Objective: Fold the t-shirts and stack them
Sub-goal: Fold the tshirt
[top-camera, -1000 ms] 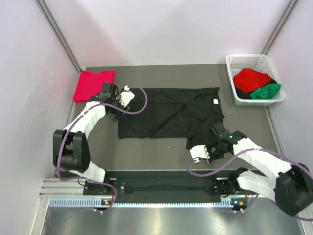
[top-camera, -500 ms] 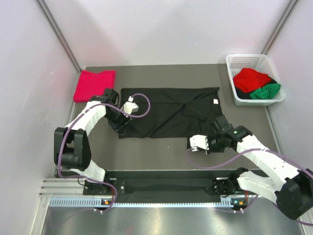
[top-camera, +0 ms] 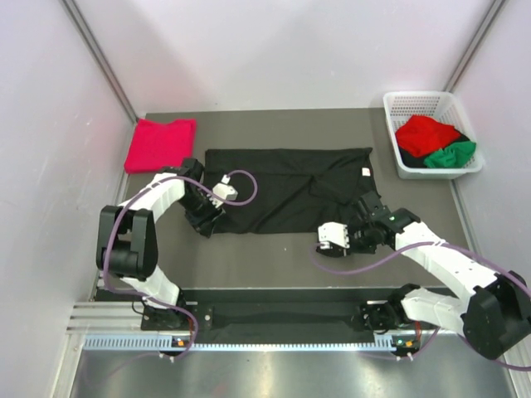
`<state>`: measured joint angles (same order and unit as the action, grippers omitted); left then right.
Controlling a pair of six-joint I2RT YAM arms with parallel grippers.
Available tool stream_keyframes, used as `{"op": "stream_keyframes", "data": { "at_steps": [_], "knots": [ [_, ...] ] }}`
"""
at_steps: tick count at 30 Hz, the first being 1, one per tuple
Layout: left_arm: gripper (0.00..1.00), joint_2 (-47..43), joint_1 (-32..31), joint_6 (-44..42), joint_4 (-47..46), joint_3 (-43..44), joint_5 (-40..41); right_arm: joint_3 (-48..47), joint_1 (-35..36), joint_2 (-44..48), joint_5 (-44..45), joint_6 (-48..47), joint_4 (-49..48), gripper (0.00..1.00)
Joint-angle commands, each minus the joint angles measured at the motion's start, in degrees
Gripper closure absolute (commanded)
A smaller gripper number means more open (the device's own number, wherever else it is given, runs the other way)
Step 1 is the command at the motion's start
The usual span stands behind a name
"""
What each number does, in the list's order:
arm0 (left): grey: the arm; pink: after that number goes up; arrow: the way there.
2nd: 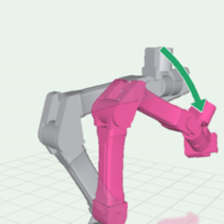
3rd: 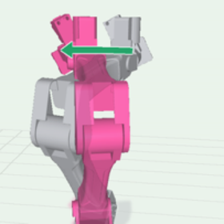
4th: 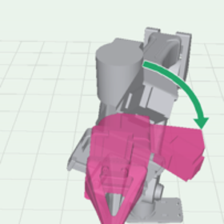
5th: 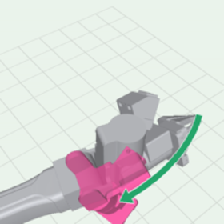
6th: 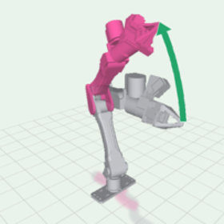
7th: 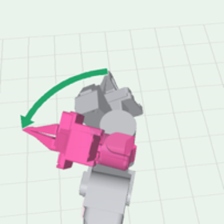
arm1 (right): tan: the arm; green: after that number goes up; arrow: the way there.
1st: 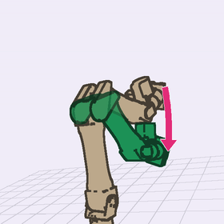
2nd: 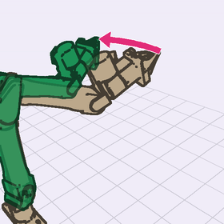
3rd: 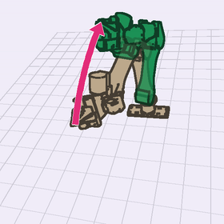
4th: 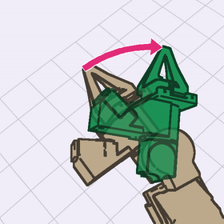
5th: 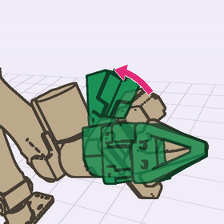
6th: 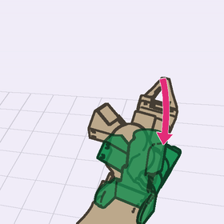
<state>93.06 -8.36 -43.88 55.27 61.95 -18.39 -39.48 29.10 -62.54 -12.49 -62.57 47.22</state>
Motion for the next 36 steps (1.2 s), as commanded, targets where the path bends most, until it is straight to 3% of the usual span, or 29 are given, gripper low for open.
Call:
{"op": "stream_keyframes", "data": {
  "at_steps": [1, 14, 21, 25, 26, 27, 36],
  "knots": [
    [0.48, 1.07, -0.34, -0.86, -2.61, -0.69, 0.28, -2.0, -0.01, 0.4, -0.34, 0.78, -1.52, 1.0],
    [0.49, 4.06, -1.04, -0.42, -8.59, -2.18, 3.63, -1.82, -0.01, 0.41, -0.34, 2.27, -1.26, 1.0],
    [0.58, 2.92, -1.04, -3.05, -8.68, -6.4, 5.73, -1.73, -0.1, 0.4, 0.36, 3.24, -2.05, 1.0],
    [0.74, 2.57, -1.04, -4.2, -9.56, -6.93, 6.44, -1.82, -0.62, 0.67, 0.89, 4.12, -2.31, 1.0],
    [0.93, 2.92, -1.04, -4.2, -9.21, -6.06, 6.27, -1.91, -0.54, 0.76, 1.15, 4.64, -2.66, 1.0],
    [1.0, 3.27, -1.04, -4.11, -8.86, -5.45, 5.92, -2.17, -1.15, 0.76, 1.5, 5.08, -3.01, 1.0],
    [1.0, 3.8, -1.04, -6.39, -5.79, 2.11, 6.79, -13.14, -12.56, -0.21, 3.17, 6.05, -2.49, 1.0]
  ]
}}
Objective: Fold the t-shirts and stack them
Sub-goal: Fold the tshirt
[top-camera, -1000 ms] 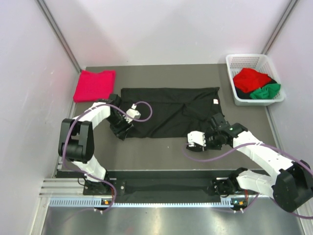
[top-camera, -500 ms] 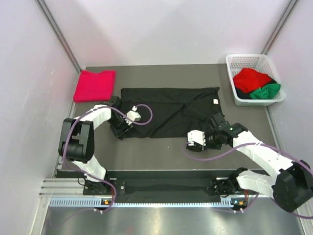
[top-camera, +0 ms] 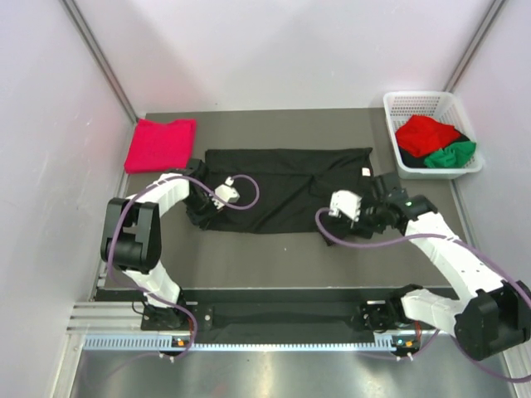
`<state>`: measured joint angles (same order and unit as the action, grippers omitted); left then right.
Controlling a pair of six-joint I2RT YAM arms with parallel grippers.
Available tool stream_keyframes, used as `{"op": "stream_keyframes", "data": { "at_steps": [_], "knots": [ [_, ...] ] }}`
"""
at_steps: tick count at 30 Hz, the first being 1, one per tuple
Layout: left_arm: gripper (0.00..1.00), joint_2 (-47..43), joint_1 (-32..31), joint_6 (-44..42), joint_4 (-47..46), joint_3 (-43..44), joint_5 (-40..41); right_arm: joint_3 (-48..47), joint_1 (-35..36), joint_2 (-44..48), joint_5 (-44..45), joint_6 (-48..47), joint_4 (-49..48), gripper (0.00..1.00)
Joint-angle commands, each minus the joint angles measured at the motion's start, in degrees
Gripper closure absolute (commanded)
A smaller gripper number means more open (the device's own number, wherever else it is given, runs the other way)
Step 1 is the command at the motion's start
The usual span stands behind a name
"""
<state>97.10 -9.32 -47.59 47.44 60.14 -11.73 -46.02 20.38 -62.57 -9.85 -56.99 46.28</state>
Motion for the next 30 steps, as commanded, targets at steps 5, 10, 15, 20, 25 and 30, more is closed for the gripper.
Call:
{"op": "stream_keyframes", "data": {
  "at_steps": [5, 10, 15, 20, 25, 30],
  "knots": [
    [1.0, 0.9, -0.08, -4.26, 4.85, 10.5, 0.13, -12.51, -8.25, -2.82, -0.17, -0.4, -2.86, 1.0],
    [1.0, 3.44, -0.08, -5.05, 7.84, 17.81, -0.14, -16.29, -9.22, -6.07, -0.52, -0.58, -5.14, 1.0],
    [1.0, 6.6, -0.17, -5.84, 7.93, 24.31, 1.88, -20.06, -10.45, -10.72, -0.7, -0.75, -8.04, 1.0],
    [1.0, 11.35, 0.18, -4.97, 6.97, 30.46, 3.29, -24.64, -11.06, -17.66, 0.88, 0.3, -11.91, 1.0],
    [1.0, 17.68, 0.88, -3.39, 5.47, 35.92, 4.69, -31.31, -11.94, -27.24, 1.41, 1.18, -14.46, 1.0],
    [1.0, 22.51, 1.76, -2.59, 5.47, 41.28, 5.31, -39.12, -12.12, -36.56, 1.5, 1.53, -15.43, 1.0]
  ]
}}
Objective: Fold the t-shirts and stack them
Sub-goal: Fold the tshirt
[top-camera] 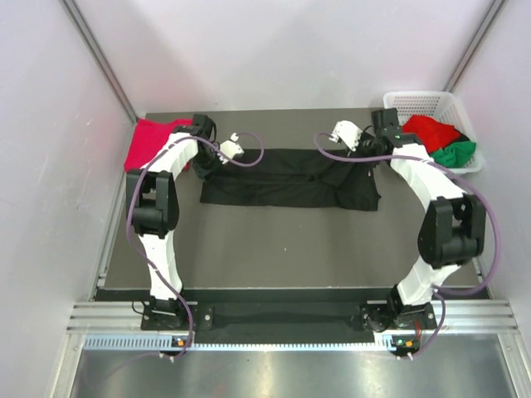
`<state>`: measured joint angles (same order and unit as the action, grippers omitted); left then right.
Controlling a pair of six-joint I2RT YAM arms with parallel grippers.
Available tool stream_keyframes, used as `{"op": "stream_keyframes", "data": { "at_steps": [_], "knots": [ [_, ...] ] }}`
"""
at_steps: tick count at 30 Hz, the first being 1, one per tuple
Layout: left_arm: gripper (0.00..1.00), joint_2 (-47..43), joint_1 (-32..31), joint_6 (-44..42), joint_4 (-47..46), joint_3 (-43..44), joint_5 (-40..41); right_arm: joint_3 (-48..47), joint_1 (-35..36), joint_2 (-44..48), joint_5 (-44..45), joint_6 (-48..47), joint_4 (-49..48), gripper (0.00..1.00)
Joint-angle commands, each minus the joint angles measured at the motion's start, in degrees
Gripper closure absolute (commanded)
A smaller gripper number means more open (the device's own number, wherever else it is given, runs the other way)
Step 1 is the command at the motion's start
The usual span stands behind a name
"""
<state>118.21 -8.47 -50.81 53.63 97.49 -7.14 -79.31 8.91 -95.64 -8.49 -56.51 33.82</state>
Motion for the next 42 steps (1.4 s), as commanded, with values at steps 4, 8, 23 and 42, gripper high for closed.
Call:
{"op": "stream_keyframes", "data": {
  "at_steps": [4, 8, 23, 42],
  "knots": [
    [1.0, 3.51, 1.44, 0.71, -0.72, 6.21, 1.6, -11.03, -0.56, -9.12, 0.14, 1.58, -2.62, 1.0],
    [1.0, 4.74, 1.96, 0.71, -1.24, 7.71, 2.13, -15.51, -0.64, -13.86, 0.14, 2.02, -2.62, 1.0],
    [0.51, -9.73, 1.79, 10.2, -11.7, 1.58, -1.9, -13.88, -0.99, -8.18, 3.14, 17.31, -1.32, 0.62],
    [0.58, -2.81, -1.37, 10.9, -11.0, -14.17, -2.89, -14.11, -6.63, -18.53, -10.84, 22.06, 11.27, 0.69]
  ]
}}
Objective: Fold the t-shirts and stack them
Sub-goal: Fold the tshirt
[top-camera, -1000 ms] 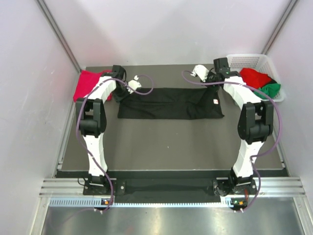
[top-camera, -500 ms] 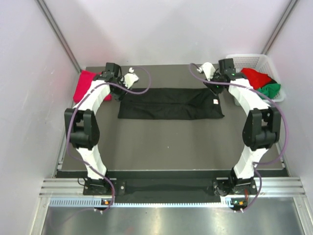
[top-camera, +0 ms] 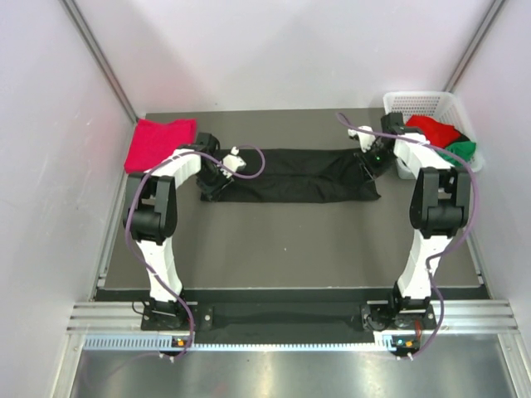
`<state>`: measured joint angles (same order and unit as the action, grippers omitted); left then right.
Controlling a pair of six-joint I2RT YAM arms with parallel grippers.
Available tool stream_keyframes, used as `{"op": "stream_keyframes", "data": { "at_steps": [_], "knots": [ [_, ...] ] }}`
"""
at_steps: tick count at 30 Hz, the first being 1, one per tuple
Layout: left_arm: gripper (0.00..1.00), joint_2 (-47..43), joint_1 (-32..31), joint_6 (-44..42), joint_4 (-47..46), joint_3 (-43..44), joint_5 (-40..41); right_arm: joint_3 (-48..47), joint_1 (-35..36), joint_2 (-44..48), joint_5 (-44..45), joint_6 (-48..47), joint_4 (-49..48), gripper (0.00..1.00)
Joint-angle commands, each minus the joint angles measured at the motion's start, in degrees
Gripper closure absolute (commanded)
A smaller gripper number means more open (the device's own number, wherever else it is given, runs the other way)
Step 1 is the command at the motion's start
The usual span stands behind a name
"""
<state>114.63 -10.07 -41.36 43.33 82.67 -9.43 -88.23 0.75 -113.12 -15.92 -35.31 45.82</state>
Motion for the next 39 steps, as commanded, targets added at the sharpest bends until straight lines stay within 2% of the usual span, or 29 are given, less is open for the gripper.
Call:
{"op": "stream_keyframes", "data": {
  "at_steps": [1, 13, 24, 30, 34, 36, 39],
  "knots": [
    [0.59, 1.12, 0.22, 1.64, -0.79, 0.47, -0.15, -7.03, 2.49, -2.01, -3.67, 0.68, -0.56, 0.69],
    [0.6, 1.12, 0.22, 3.13, -0.35, -2.08, 1.17, -13.72, 10.93, -10.27, -7.1, 1.38, 1.11, 0.71],
    [0.61, 0.6, 0.31, 3.39, -0.26, -1.55, 1.61, -19.17, 11.9, -15.11, -4.82, 2.7, 0.76, 0.72],
    [0.61, 0.77, 0.31, 4.1, -0.09, -1.81, 1.43, -27.68, 13.04, -18.36, -4.64, 5.34, -1.7, 0.71],
    [0.61, -0.1, 0.31, 4.54, 1.31, -1.9, 1.35, -38.15, 17.52, -20.47, -1.33, 6.22, -4.07, 0.71],
    [0.6, -2.37, 0.31, 4.54, 2.45, -0.41, 0.91, -39.56, 20.5, -18.47, 0.97, 5.52, -4.86, 0.71],
    [0.51, -6.43, 0.4, 3.93, 5.61, 4.06, -0.67, -37.56, 21.92, -14.6, 2.21, 5.86, -5.57, 0.7]
  ]
}}
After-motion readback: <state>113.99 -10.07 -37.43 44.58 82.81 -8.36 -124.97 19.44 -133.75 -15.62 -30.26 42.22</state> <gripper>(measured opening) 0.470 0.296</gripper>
